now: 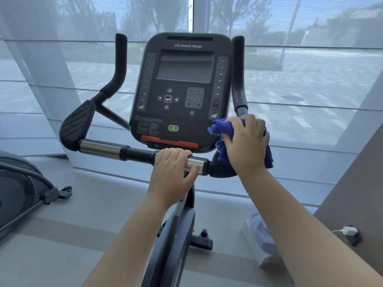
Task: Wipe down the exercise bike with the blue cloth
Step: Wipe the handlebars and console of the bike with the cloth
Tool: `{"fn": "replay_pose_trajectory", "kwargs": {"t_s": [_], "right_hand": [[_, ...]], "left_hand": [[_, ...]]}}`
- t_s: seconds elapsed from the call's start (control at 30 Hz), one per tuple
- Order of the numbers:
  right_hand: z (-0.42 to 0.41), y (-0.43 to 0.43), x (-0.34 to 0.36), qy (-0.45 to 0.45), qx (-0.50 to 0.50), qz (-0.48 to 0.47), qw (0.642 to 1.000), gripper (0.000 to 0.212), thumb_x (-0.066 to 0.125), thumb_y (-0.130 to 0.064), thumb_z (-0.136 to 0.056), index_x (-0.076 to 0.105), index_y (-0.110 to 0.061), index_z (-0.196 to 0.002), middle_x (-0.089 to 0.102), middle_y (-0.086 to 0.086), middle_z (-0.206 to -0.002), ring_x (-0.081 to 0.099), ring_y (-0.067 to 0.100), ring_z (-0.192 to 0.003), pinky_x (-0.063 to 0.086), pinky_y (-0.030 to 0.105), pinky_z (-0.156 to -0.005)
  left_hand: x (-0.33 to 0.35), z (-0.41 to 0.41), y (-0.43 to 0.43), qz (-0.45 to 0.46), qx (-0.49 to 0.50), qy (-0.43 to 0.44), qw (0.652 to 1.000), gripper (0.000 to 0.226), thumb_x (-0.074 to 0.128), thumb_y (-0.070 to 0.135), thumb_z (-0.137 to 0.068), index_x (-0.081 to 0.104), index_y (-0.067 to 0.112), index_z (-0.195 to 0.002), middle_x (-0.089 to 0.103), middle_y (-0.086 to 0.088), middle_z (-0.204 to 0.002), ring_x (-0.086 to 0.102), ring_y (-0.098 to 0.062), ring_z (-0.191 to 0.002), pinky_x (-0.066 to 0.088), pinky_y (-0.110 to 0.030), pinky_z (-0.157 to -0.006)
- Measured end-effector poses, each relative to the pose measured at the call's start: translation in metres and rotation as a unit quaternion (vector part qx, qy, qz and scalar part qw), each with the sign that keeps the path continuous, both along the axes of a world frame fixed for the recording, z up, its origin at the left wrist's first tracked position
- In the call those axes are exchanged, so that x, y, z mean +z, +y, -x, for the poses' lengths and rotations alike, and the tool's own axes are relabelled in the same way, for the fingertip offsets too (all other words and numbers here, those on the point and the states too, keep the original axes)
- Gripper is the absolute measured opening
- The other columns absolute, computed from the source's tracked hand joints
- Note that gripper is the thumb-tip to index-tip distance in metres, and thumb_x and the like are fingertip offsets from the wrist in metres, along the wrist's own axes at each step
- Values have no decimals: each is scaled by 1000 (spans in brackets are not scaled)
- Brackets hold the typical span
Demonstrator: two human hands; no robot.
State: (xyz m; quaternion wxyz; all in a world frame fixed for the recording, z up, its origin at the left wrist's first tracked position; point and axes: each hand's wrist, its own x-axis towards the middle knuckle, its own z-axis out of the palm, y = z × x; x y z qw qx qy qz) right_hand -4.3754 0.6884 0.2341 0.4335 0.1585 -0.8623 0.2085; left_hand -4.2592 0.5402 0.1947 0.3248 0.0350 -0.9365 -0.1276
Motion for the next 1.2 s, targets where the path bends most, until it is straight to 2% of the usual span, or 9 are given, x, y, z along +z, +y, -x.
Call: {"fn": "replay_pose_trajectory", "kwargs": {"t_s": [0.27, 0.4, 0.67, 0.8, 0.87, 0.93, 1.0, 1.1, 1.2], "right_hand": [[63, -4, 38, -87, 21, -48, 995, 24, 57, -37, -89, 60, -23, -109, 49, 6, -114, 42, 30, -110, 37, 47, -89], [71, -1, 43, -109, 56, -49, 991, 24, 56, -39, -89, 61, -26, -109, 49, 4, -113, 41, 28, -110, 37, 46, -89], [38, 25, 22, -48, 125, -82, 988, 30, 63, -38, -78, 61, -29, -107, 54, -1, -109, 40, 24, -100, 42, 43, -83], [38, 41, 27, -91, 220, -80, 968, 54, 45, -51, -82, 53, -26, -130, 52, -3, -122, 41, 24, -110, 42, 43, -92], [40, 55, 34, -131, 308, -67, 940, 65, 40, -53, -84, 39, -25, -143, 46, -11, -131, 36, 16, -121, 34, 32, -102], [45, 68, 45, -210, 394, -12, 895, 55, 40, -48, -89, 38, -30, -141, 43, -26, -127, 32, 0, -125, 25, 18, -103], [57, 77, 55, -247, 432, 64, 865, 36, 40, -37, -93, 52, -32, -127, 48, -28, -121, 39, -5, -121, 27, 9, -98], [74, 82, 58, -251, 386, 112, 881, 21, 45, -27, -97, 61, -31, -110, 54, -22, -114, 47, -2, -111, 37, 13, -92], [85, 85, 59, -312, 340, 124, 878, 15, 47, -34, -95, 60, -35, -104, 57, -19, -106, 55, -5, -94, 44, 20, -77]], "left_hand": [[5, 0, 7, -19, 27, -10, 999, 40, 34, 47, -89, 60, 19, -99, 58, 7, -96, 49, -17, -95, 37, -35, -95], [13, 4, 18, -12, 63, -20, 998, 50, 27, 55, -90, 62, 20, -95, 61, 5, -91, 51, -19, -92, 37, -37, -92], [49, 41, 50, -108, 29, -3, 994, 64, 19, 55, -92, 60, 13, -119, 64, 0, -114, 56, -19, -106, 39, -33, -93], [56, 61, 56, -143, 17, -13, 989, 61, 18, 56, -92, 57, 19, -121, 63, 3, -112, 54, -15, -107, 43, -38, -92], [59, 67, 57, -187, 16, -21, 982, 56, 20, 57, -92, 56, 25, -120, 61, 11, -112, 53, -7, -107, 44, -34, -91], [66, 72, 60, -246, 15, -26, 969, 48, 25, 55, -94, 54, 29, -122, 59, 18, -113, 52, 2, -108, 43, -26, -90], [77, 77, 64, -313, 8, -26, 949, 41, 32, 52, -97, 52, 30, -125, 60, 22, -112, 52, 11, -105, 41, -16, -86], [88, 86, 70, -382, 6, -40, 923, 37, 44, 46, -96, 45, 32, -130, 56, 29, -108, 51, 23, -96, 41, -4, -77], [91, 95, 74, -409, 7, -24, 912, 41, 56, 38, -92, 43, 31, -131, 54, 28, -107, 55, 18, -91, 43, -3, -75]]}}
